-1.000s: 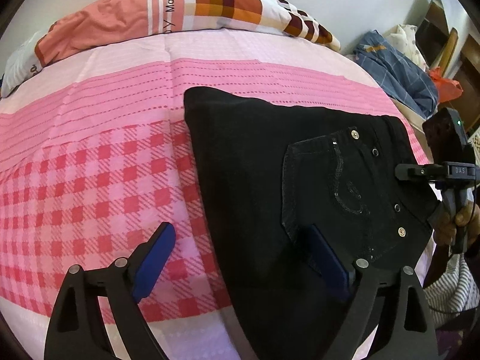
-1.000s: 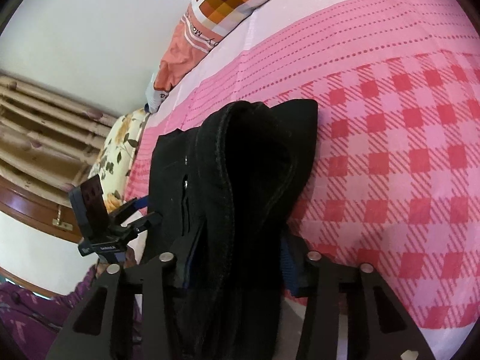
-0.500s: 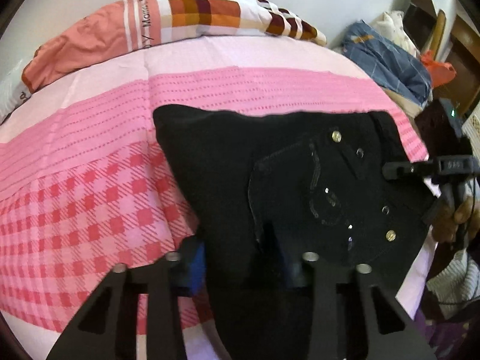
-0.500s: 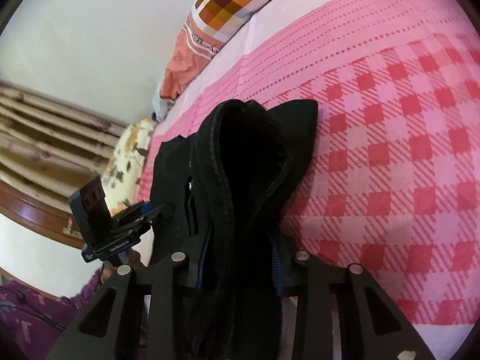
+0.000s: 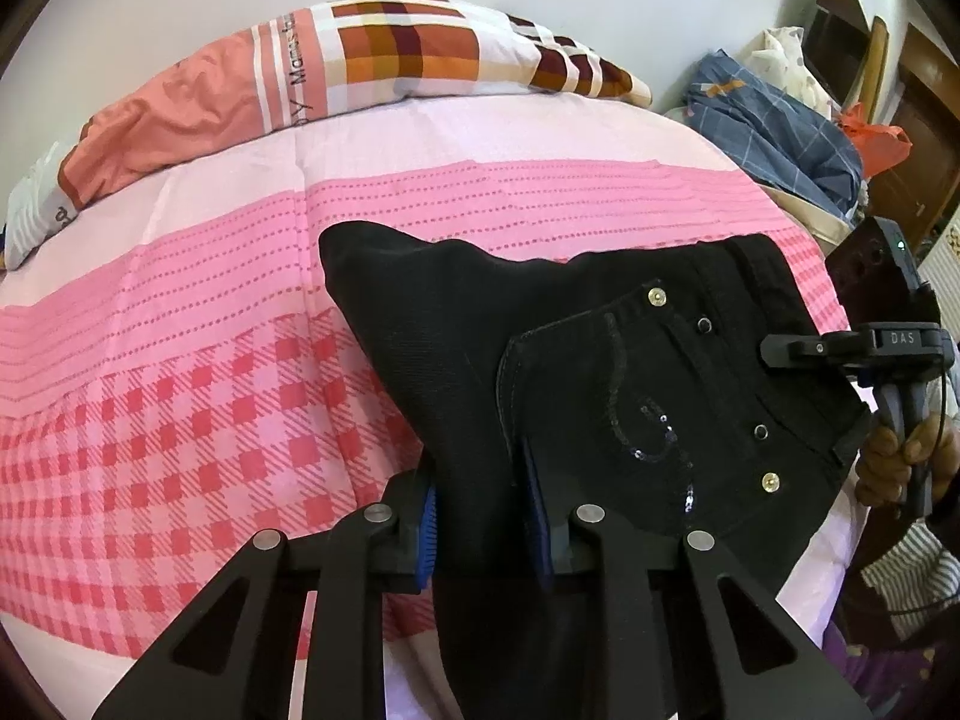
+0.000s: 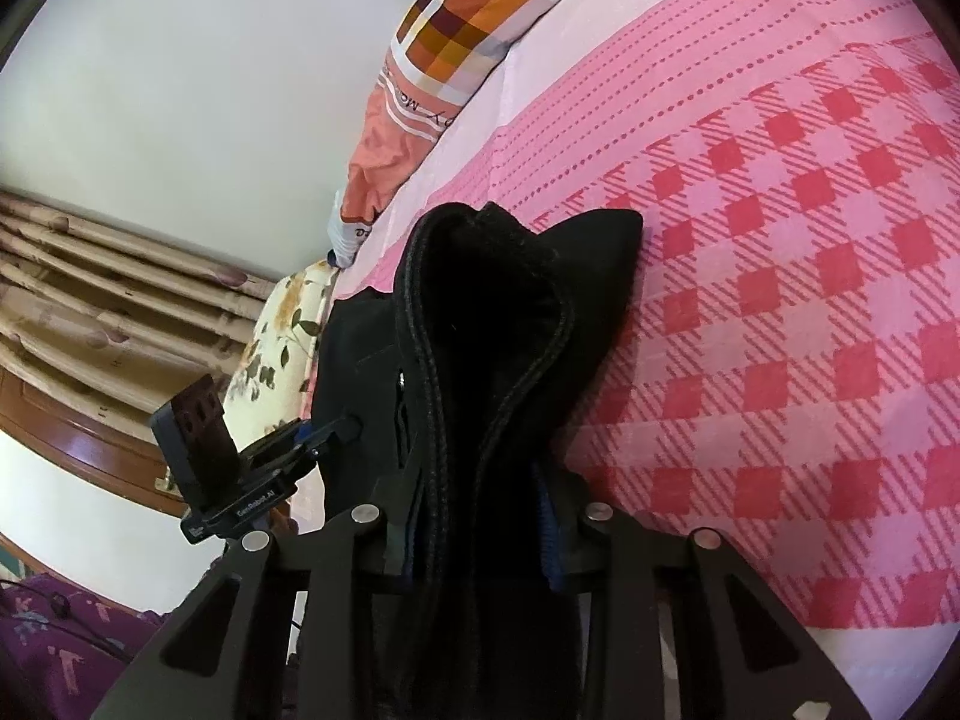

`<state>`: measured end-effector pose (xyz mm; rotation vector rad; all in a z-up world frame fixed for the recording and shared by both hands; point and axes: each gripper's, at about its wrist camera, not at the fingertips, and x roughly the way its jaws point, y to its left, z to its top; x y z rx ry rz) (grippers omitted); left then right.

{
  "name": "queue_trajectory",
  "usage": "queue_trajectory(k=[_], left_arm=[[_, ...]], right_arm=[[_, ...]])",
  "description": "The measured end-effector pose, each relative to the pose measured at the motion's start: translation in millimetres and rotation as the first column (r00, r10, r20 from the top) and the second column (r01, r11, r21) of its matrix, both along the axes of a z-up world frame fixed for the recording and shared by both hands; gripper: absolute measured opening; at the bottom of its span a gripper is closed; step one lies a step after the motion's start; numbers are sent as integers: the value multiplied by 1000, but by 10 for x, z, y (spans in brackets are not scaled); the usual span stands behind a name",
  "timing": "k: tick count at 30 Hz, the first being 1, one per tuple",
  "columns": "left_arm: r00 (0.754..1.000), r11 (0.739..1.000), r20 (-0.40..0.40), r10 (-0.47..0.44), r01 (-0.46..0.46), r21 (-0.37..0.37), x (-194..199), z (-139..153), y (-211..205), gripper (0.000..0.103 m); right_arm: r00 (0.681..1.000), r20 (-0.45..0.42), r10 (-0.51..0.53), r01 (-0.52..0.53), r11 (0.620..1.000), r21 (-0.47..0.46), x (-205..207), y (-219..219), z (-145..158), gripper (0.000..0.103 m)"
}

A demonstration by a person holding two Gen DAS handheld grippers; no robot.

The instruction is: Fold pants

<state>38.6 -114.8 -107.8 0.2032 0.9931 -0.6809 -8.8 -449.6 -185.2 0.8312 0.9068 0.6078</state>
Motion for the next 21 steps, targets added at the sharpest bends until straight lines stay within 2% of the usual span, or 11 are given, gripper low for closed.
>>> queue_trajectory(k=[3, 5, 9, 12, 14, 18, 19, 21], left_arm=[[999, 1000, -46, 13, -13, 6, 76, -83, 29, 39], [996, 999, -83, 33, -33, 0, 122, -138, 69, 57], [990, 999, -139, 29, -32, -19, 180, -234, 134, 71], [992, 1000, -127, 2, -3, -7, 160, -253, 60, 77], [992, 1000, -123, -22, 23, 9, 129, -274, -32, 86], [994, 999, -92, -51, 51, -2, 62, -281, -162, 83], [996, 999, -79, -47, 47, -10, 46, -268, -167, 77], [998, 1000, -56, -26, 25, -14, 24, -204, -146, 53]], right_arm=[[1000, -5, 11, -12, 999, -42, 4, 22, 21, 34], [1000, -3, 24, -24, 998, -52, 16, 40, 38, 36], [999, -1, 41, -41, 997, -66, 79, 71, 64, 38], [999, -1, 47, -47, 996, -77, 129, 107, 80, 38], [999, -3, 45, -46, 996, -79, 152, 118, 81, 38], [1000, 1, 26, -26, 996, -84, 147, 158, 79, 31], [1000, -4, 16, -16, 998, -68, 142, 155, 68, 30], [1000, -9, -7, 7, 1000, -28, 115, 146, 64, 28]])
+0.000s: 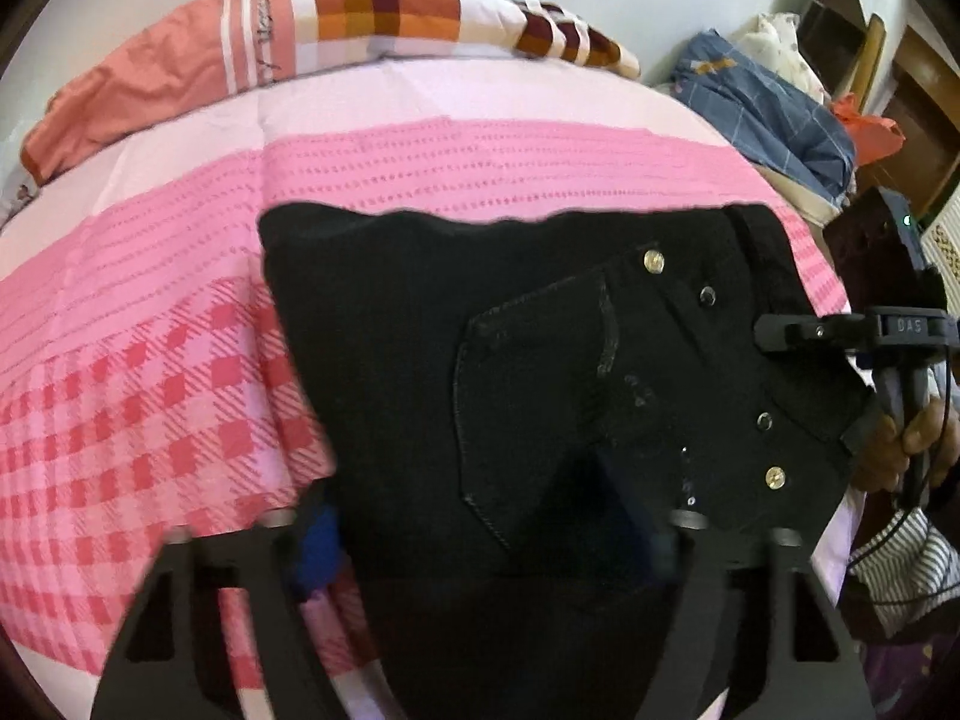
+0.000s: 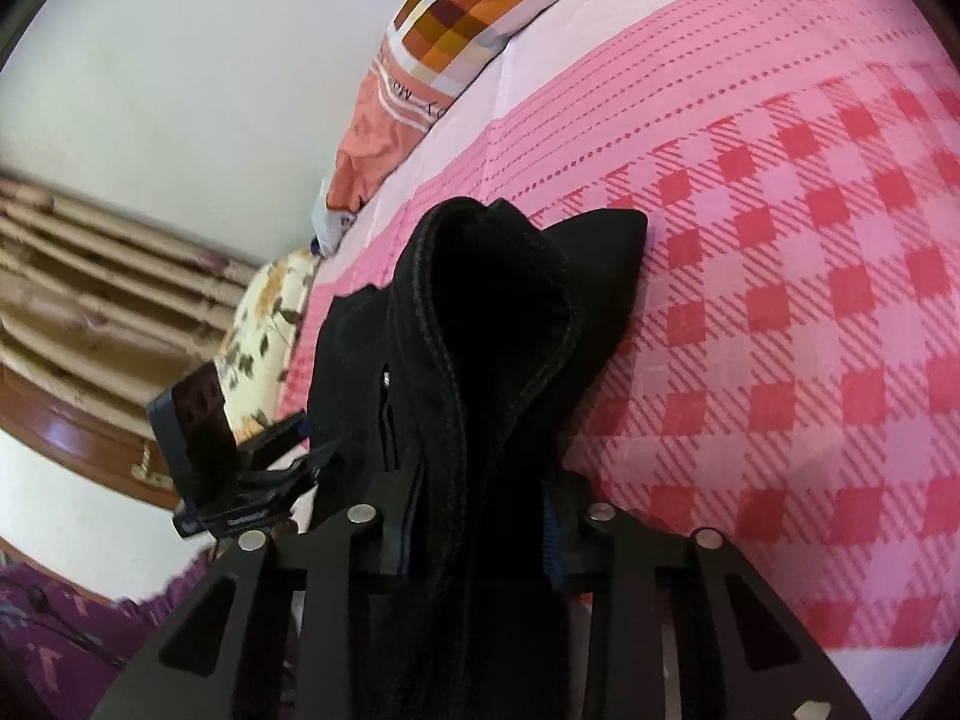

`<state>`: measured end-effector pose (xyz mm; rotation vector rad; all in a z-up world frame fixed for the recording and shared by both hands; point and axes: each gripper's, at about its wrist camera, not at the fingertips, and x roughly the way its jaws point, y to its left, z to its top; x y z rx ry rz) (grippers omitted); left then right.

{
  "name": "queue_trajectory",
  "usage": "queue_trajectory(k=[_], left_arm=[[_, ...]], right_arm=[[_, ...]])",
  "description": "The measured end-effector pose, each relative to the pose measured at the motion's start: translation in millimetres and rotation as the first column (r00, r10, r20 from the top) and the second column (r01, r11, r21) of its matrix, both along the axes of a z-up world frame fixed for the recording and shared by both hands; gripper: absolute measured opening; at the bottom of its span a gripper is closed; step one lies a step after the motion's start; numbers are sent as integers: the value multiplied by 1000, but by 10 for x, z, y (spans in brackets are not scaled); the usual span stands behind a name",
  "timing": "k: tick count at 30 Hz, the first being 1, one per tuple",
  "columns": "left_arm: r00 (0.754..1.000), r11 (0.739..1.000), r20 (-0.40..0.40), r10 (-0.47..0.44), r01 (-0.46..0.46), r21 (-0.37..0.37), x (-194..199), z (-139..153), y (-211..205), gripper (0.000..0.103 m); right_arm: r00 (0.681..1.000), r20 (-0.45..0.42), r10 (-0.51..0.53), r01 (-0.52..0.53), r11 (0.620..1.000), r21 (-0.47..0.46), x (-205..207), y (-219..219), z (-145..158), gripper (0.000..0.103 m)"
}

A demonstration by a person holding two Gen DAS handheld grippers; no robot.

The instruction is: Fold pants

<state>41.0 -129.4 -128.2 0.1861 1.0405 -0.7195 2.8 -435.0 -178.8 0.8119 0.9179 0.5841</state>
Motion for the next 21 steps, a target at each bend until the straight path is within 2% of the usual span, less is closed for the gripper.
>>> queue_trajectory(k=[1, 2, 4, 8, 10, 21], left_arm=[[1000, 1000, 8, 25, -24, -8, 10, 53, 41, 38], [999, 999, 3, 43, -43, -33, 21, 105, 95, 29], [998, 996, 8, 58, -58, -64, 15, 195, 174, 25], [995, 999, 98, 32, -30, -25, -123, 339, 137, 23], [992, 999, 119, 30, -28, -22, -157, 402, 132, 23], [977, 991, 170, 128, -119, -63, -106, 722, 501, 23]], right_arm=[[1000, 1, -11, 11, 999, 38, -16, -8, 6, 27], [1000, 7, -17, 16, 998, 62, -31, -17, 16, 27], [1000, 22, -22, 20, 996, 88, -54, 7, 72, 26], [999, 38, -32, 27, 991, 131, -72, 37, 175, 26], [998, 45, -36, 30, 989, 142, -76, 61, 233, 26], [996, 85, -15, 1, 986, 169, 53, 433, 481, 26]])
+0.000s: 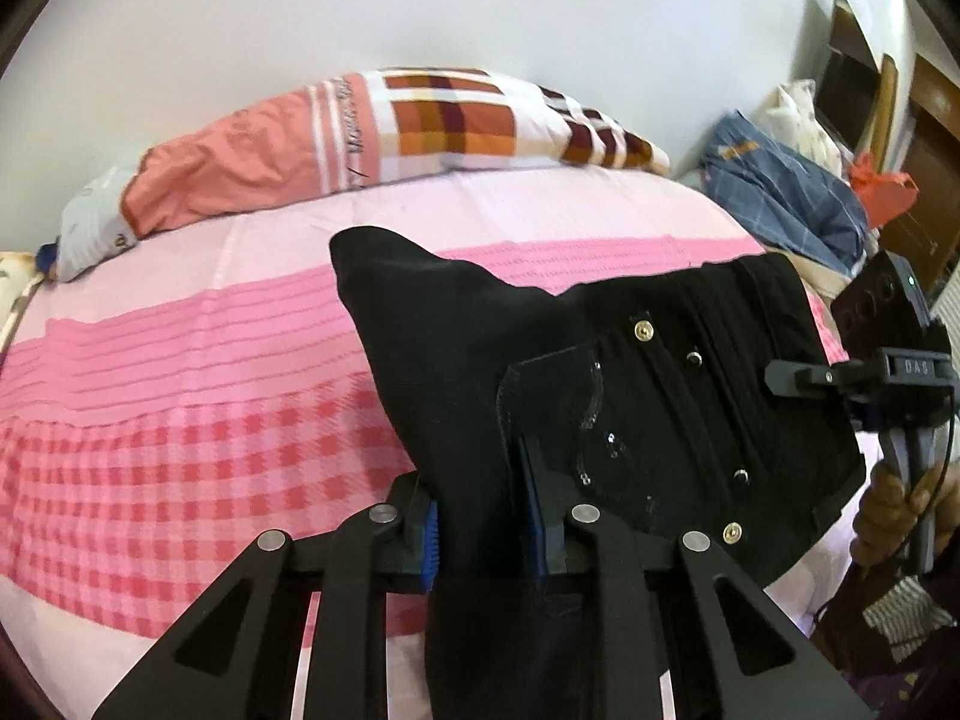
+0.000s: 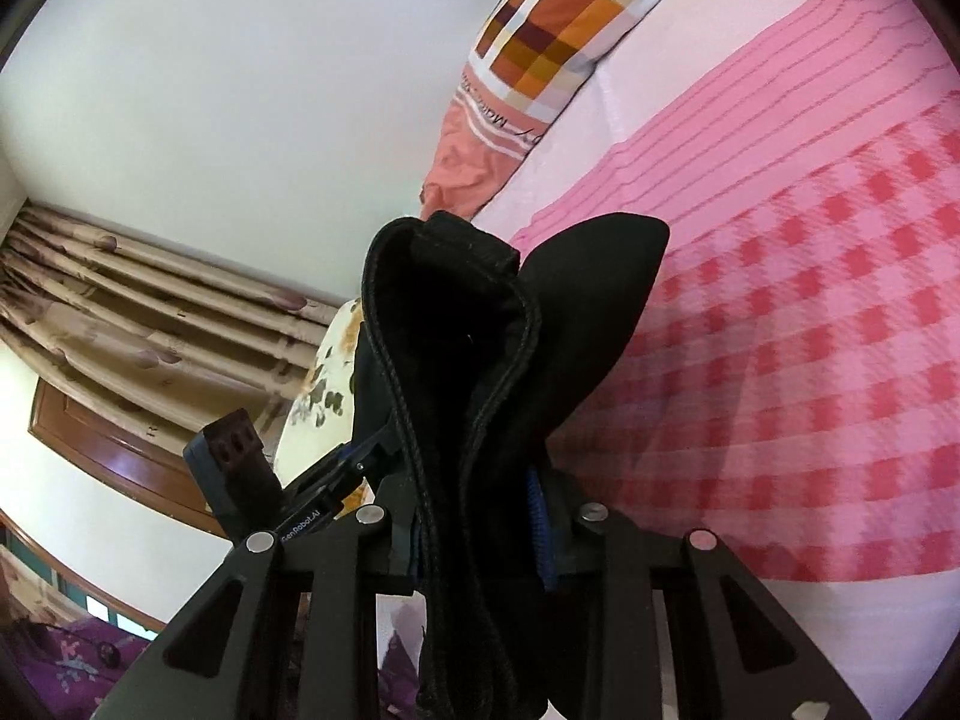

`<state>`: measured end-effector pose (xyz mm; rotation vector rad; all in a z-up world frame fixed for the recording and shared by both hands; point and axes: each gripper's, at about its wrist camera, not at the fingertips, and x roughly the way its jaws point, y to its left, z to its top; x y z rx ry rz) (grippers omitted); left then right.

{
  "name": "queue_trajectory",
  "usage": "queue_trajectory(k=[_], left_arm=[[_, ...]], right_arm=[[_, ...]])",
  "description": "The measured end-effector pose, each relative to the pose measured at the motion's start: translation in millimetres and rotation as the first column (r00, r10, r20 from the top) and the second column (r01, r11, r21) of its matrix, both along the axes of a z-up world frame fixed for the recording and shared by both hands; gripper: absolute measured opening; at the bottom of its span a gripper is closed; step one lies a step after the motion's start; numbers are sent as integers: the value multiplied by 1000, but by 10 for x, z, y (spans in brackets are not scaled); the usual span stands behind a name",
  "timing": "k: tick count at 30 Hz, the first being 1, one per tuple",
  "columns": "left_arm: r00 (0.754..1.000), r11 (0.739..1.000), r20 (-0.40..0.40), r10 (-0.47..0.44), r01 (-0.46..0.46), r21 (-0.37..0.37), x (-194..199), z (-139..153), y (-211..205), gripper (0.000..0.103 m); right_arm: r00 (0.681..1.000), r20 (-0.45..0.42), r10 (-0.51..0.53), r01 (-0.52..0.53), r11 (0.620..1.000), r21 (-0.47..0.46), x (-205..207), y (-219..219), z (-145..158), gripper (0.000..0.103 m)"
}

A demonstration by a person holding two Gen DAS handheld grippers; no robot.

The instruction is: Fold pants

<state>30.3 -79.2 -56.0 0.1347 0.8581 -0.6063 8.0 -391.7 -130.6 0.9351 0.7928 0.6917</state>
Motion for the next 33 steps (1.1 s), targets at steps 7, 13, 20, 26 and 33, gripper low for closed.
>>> queue_trajectory(k=[7, 13, 20, 26, 33], left_arm=[[998, 998, 12, 59, -59, -8, 34, 62, 379, 23], [994, 995, 28, 101, -101, -7, 110, 111, 713, 23], [987, 988, 51, 154, -154, -7, 296, 162, 1057, 23], [976, 977, 60, 211, -211, -19, 529, 203, 1354, 23], [963, 965, 70, 261, -260, -22, 815, 220, 1638, 23]], right_arm=[[1000, -1, 27, -27, 1000, 13, 188, 369, 66, 27], [999, -13, 52, -51, 998, 41, 376, 669, 114, 27], [996, -18, 85, -84, 995, 50, 675, 1003, 203, 27], [993, -16, 114, -113, 992, 50, 989, 1312, 258, 27], [990, -10, 139, -139, 989, 45, 1361, 1597, 308, 27]])
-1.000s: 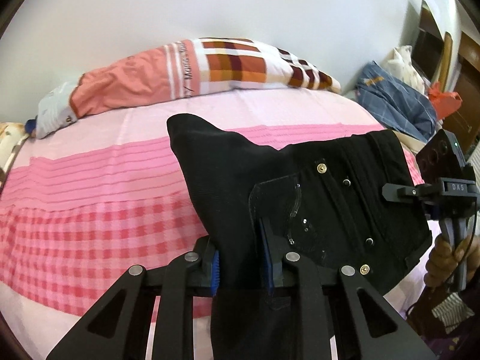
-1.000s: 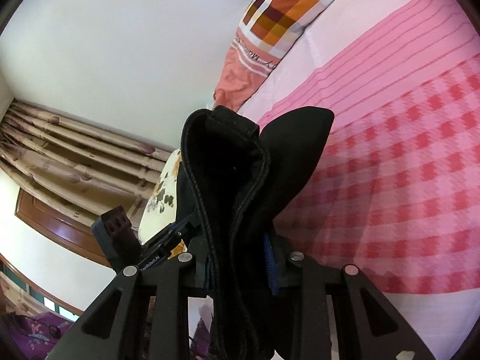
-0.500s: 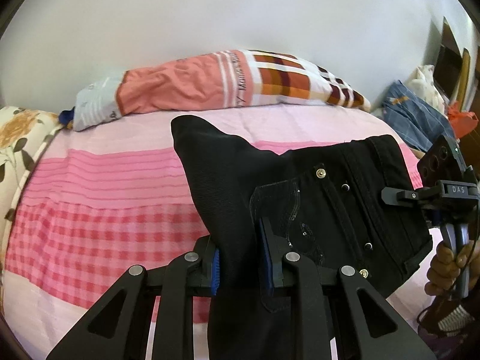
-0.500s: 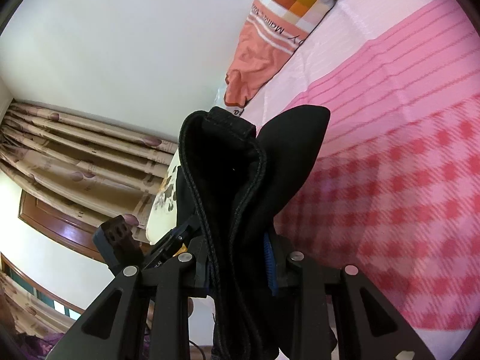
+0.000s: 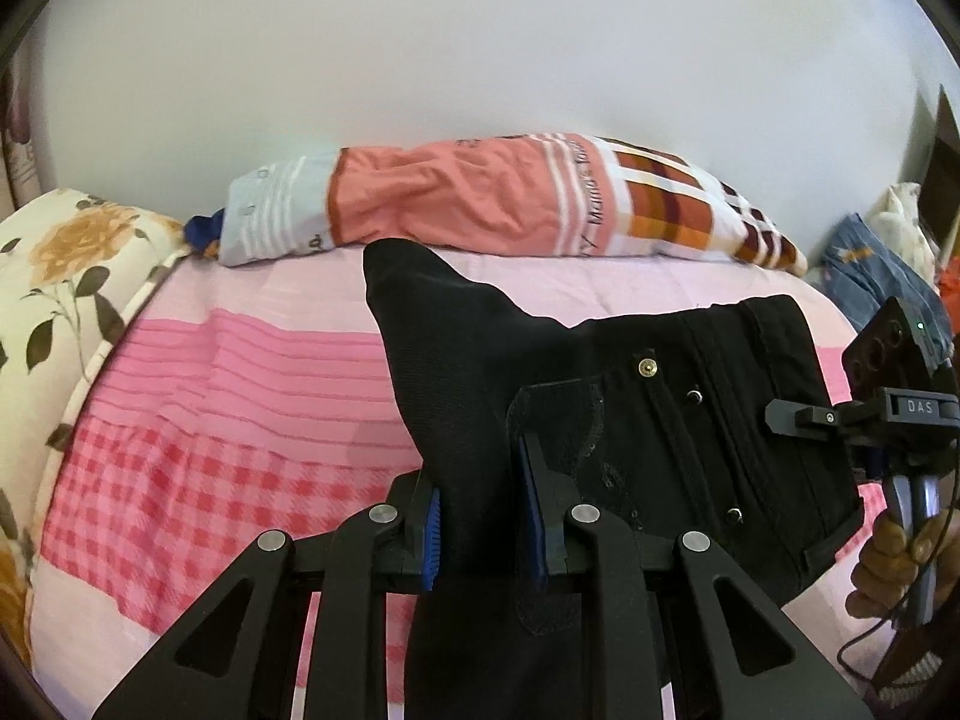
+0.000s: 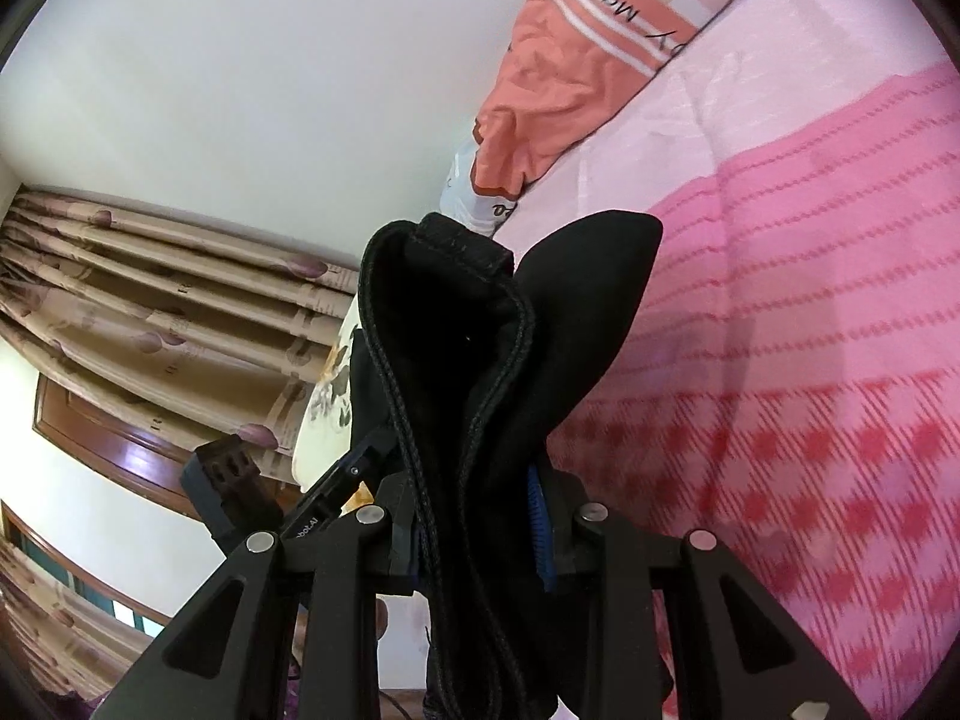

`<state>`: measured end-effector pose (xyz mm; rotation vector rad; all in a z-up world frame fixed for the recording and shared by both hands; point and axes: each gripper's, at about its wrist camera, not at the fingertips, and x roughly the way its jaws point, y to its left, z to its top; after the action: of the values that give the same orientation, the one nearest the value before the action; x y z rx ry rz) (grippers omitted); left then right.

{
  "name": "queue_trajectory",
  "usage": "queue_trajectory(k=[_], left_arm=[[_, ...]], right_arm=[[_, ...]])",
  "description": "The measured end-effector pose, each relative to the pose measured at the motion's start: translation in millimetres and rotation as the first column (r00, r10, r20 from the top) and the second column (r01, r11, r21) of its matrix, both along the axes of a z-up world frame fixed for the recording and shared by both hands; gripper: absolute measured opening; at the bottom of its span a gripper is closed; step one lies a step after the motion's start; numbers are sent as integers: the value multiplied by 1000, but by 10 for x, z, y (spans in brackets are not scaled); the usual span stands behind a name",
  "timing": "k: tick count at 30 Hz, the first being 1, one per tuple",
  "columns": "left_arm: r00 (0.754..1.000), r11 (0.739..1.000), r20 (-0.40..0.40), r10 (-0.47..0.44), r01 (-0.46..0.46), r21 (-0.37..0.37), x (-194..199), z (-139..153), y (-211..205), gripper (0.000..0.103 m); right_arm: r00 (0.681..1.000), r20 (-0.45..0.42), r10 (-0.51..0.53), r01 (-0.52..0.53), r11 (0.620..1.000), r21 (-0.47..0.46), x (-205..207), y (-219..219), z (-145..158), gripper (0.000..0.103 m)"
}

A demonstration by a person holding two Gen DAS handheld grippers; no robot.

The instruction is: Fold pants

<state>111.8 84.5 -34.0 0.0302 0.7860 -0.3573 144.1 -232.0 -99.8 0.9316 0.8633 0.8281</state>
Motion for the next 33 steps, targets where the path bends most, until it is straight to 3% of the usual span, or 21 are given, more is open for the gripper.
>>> queue_trajectory(k=[27, 33], left_arm=[[996, 995, 29, 90, -91, 37, 1239, -124, 445, 23], [993, 994, 91, 81, -88, 66, 1353, -71, 424, 23]], right_arm=[[1000, -19, 18, -19, 1000, -24, 1279, 551, -162, 26], [999, -14, 30, -31, 998, -49, 1373, 614, -215, 26]])
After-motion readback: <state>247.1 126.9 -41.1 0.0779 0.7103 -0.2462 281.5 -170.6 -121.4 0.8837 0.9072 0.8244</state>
